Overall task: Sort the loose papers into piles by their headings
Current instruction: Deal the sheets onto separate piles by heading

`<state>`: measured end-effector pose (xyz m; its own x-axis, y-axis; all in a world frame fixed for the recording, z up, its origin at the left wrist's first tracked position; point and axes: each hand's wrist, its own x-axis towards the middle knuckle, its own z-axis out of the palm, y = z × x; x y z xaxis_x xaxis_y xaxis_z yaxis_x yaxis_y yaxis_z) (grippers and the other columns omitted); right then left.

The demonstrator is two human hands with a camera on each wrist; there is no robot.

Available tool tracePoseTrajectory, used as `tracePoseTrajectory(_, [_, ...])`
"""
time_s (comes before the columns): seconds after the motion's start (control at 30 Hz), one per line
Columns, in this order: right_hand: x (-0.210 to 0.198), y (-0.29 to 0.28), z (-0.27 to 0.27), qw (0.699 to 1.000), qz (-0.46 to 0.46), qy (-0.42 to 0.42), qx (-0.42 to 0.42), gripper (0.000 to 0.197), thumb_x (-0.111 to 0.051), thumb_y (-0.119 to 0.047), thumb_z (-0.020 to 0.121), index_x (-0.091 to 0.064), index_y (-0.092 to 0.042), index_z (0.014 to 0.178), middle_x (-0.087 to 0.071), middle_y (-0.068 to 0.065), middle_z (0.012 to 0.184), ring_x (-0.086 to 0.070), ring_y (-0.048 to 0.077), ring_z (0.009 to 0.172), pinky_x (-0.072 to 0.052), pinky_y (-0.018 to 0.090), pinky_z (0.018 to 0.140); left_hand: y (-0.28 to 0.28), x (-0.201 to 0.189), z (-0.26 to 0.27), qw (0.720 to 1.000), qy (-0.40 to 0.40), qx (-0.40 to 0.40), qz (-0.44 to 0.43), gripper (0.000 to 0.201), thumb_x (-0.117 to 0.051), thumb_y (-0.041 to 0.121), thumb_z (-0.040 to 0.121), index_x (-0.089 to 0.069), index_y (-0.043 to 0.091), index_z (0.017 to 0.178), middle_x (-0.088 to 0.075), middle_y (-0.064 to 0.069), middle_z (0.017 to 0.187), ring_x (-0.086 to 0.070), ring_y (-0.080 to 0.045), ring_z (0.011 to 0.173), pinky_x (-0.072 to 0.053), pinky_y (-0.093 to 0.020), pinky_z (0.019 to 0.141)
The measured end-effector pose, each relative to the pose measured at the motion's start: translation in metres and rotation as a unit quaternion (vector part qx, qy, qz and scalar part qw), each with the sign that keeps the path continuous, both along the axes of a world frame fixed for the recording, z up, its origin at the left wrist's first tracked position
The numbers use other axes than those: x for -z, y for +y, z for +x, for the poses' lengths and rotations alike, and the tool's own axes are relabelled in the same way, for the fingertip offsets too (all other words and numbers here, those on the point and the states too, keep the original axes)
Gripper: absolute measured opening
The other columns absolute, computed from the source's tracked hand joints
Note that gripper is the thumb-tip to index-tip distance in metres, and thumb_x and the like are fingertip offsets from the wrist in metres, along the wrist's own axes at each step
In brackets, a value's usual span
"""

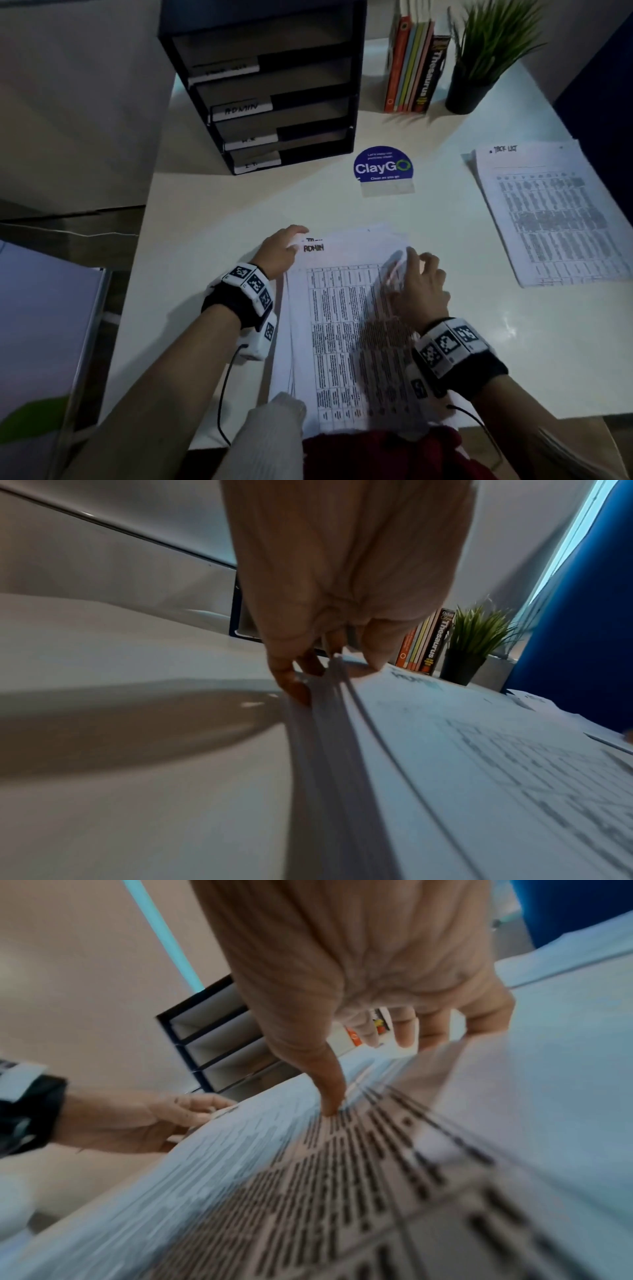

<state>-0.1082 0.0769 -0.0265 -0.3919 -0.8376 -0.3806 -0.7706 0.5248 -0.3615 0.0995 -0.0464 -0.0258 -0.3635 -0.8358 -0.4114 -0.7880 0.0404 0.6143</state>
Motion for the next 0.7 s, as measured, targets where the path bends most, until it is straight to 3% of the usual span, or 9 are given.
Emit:
tracePoseTrajectory(0.1, [-0.006, -0.011, 0.024, 0.989, -0.016, 0.072, -0.126, 0.071, -0.056, -0.012, 0.083, -0.020, -0.023, 0.143, -0.009, 0.006, 0.151, -0.018, 0.028, 0.135, -0.028, 0.052, 0.103, 0.007, 0.001, 0.011, 0.998, 0.014, 0.019, -0.062, 0.038, -0.053, 0.005, 0.090, -0.048, 0.007, 0.127, -0.047, -0.015, 0.130, -0.046, -0.027, 0.120, -0.029, -0.017, 0.087])
tracePoseTrajectory(0.23, [-0.007, -0.038, 0.047, 0.972, -0.012, 0.060, -0.227, 0.086, -0.071, -0.035, 0.077, -0.018, -0.023, 0.144, -0.005, 0.001, 0.154, -0.008, 0.024, 0.141, -0.017, 0.055, 0.109, 0.014, 0.004, 0.015, 0.990, 0.026, 0.037, -0.130, 0.037, -0.057, 0.009, 0.089, -0.053, 0.000, 0.124, -0.045, -0.015, 0.134, -0.043, -0.025, 0.125, -0.024, -0.016, 0.098])
tracePoseTrajectory(0.33, [-0.009, -0.056, 0.055, 0.965, -0.012, 0.068, -0.253, 0.098, -0.075, -0.036, 0.073, -0.012, -0.022, 0.146, -0.009, -0.001, 0.154, -0.006, 0.022, 0.142, -0.013, 0.054, 0.110, 0.016, 0.004, 0.014, 0.987, 0.076, -0.026, -0.140, 0.025, -0.050, 0.016, 0.094, -0.064, -0.004, 0.100, -0.058, -0.017, 0.108, -0.054, -0.025, 0.101, -0.033, -0.022, 0.083])
tracePoseTrajectory(0.43, [-0.008, -0.056, 0.056, 0.961, -0.028, 0.077, -0.264, 0.096, -0.075, -0.035, 0.073, -0.014, -0.021, 0.146, -0.017, -0.001, 0.152, -0.014, 0.019, 0.140, -0.014, 0.051, 0.111, 0.011, -0.002, 0.012, 0.984, 0.109, -0.118, -0.071, 0.037, -0.043, 0.027, 0.097, -0.051, 0.003, 0.070, -0.048, -0.008, 0.076, -0.045, -0.017, 0.070, -0.032, -0.029, 0.066])
tracePoseTrajectory(0.5, [-0.007, -0.050, 0.056, 0.958, -0.047, 0.090, -0.266, 0.093, -0.072, -0.035, 0.077, -0.012, -0.021, 0.147, -0.014, -0.001, 0.154, -0.012, 0.019, 0.141, -0.014, 0.050, 0.111, 0.005, -0.001, 0.014, 0.986, 0.102, -0.125, -0.039, 0.035, -0.042, 0.029, 0.097, -0.049, 0.006, 0.071, -0.044, -0.011, 0.074, -0.042, -0.018, 0.068, -0.029, -0.028, 0.064])
tracePoseTrajectory(0.63, [-0.004, -0.036, 0.057, 0.958, -0.059, 0.101, -0.262, 0.088, -0.066, -0.035, 0.082, -0.010, -0.019, 0.148, -0.007, -0.001, 0.156, -0.006, 0.021, 0.144, -0.012, 0.050, 0.112, -0.002, 0.001, 0.019, 0.993, 0.082, -0.078, -0.041, 0.029, -0.052, 0.023, 0.093, -0.060, 0.005, 0.071, -0.051, -0.007, 0.071, -0.046, -0.017, 0.073, -0.031, -0.024, 0.062])
tracePoseTrajectory(0.7, [-0.001, -0.032, 0.059, 0.955, -0.080, 0.115, -0.262, 0.084, -0.071, -0.033, 0.078, -0.023, -0.016, 0.145, -0.018, 0.003, 0.154, -0.016, 0.023, 0.142, -0.016, 0.052, 0.110, -0.001, 0.000, 0.019, 0.992, 0.079, -0.084, -0.056, 0.024, -0.056, 0.019, 0.091, -0.066, 0.001, 0.079, -0.055, -0.003, 0.077, -0.048, -0.016, 0.078, -0.032, -0.021, 0.065])
